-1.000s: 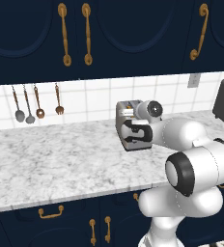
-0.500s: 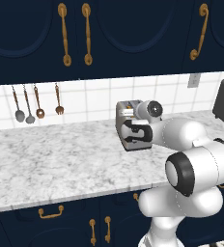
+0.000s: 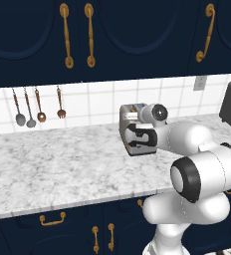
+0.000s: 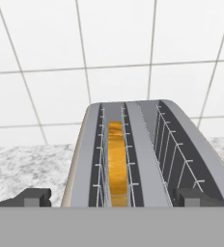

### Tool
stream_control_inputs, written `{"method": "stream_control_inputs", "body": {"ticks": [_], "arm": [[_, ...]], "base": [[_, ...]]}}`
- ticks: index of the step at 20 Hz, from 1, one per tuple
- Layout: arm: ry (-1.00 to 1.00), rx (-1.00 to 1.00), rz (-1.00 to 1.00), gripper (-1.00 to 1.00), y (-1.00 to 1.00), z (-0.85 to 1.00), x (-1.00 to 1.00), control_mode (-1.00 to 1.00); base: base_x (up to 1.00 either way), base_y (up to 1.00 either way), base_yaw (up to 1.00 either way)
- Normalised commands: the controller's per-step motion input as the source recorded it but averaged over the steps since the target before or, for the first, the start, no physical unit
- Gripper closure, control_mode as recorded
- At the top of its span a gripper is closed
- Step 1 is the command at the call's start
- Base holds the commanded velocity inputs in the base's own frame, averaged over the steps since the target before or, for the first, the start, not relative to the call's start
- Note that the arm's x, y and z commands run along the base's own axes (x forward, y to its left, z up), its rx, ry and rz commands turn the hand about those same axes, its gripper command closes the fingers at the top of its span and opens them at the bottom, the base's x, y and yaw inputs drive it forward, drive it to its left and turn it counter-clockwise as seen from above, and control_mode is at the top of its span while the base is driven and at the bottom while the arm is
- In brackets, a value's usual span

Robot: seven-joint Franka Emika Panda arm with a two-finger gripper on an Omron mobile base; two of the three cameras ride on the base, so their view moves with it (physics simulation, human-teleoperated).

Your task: Start the toaster. Once the lever pops up, take the bread to the plate on the dining counter.

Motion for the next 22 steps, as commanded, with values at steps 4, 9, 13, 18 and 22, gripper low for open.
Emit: {"method": "stream_control_inputs", "body": {"ticks": [4, 9, 13, 18, 22], "arm": [[0.00, 0.00, 0.00, -1.00, 0.00, 0.00, 0.00, -1.00], [0.00, 0.00, 0.00, -1.00, 0.00, 0.00, 0.00, -1.00], [0.00, 0.00, 0.00, -1.00, 0.00, 0.00, 0.00, -1.00], [0.00, 0.00, 0.00, -1.00, 0.00, 0.00, 0.00, -1.00], [0.00, 0.00, 0.00, -1.00, 0.00, 0.00, 0.00, -1.00]], "base": [[0.00, 0.00, 0.00], [0.00, 0.00, 0.00], [0.00, 0.00, 0.00], [0.00, 0.00, 0.00], [0.00, 0.00, 0.00]]}}
